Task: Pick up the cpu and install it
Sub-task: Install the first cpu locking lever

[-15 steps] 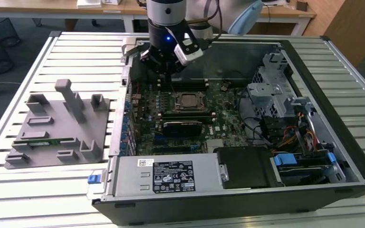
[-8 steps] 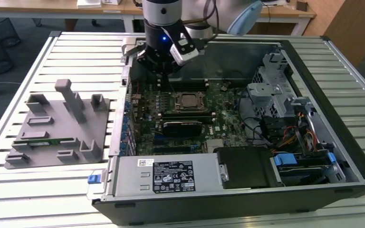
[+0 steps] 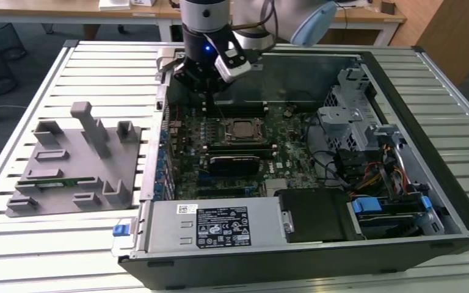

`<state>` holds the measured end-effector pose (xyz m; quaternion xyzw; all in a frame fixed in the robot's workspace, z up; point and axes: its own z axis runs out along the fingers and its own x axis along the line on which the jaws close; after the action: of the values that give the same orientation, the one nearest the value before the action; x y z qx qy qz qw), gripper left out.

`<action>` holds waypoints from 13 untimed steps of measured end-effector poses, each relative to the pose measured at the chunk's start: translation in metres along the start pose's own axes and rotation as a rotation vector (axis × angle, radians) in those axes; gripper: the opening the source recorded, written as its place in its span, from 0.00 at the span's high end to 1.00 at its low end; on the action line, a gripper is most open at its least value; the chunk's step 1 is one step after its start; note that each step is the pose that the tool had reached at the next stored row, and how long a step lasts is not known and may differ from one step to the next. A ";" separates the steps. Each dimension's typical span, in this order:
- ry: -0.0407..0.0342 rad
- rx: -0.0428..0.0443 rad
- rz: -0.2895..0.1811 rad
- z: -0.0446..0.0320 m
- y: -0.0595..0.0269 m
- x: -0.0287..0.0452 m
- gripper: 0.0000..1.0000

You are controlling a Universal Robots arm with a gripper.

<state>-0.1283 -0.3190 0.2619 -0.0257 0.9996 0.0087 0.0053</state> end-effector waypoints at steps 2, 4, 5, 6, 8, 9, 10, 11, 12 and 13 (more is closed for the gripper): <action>0.0000 -0.0001 0.000 0.0014 0.0037 0.0002 0.89; -0.0001 -0.0001 0.000 0.0028 0.0067 0.0004 0.89; 0.0000 -0.0001 0.000 0.0034 0.0080 0.0006 0.89; 0.0000 -0.0001 0.000 0.0040 0.0090 0.0009 0.89; -0.0001 -0.0004 0.000 0.0048 0.0095 0.0009 0.89; -0.0001 -0.0003 0.000 0.0048 0.0095 0.0009 0.89; 0.0000 -0.0003 0.000 0.0048 0.0095 0.0009 0.89; 0.0001 -0.0003 0.000 0.0048 0.0095 0.0009 0.89; 0.0000 -0.0003 0.000 0.0049 0.0095 0.0009 0.89; 0.0000 -0.0003 0.000 0.0049 0.0096 0.0009 0.89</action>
<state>-0.1296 -0.3094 0.2571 -0.0258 0.9996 0.0089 0.0053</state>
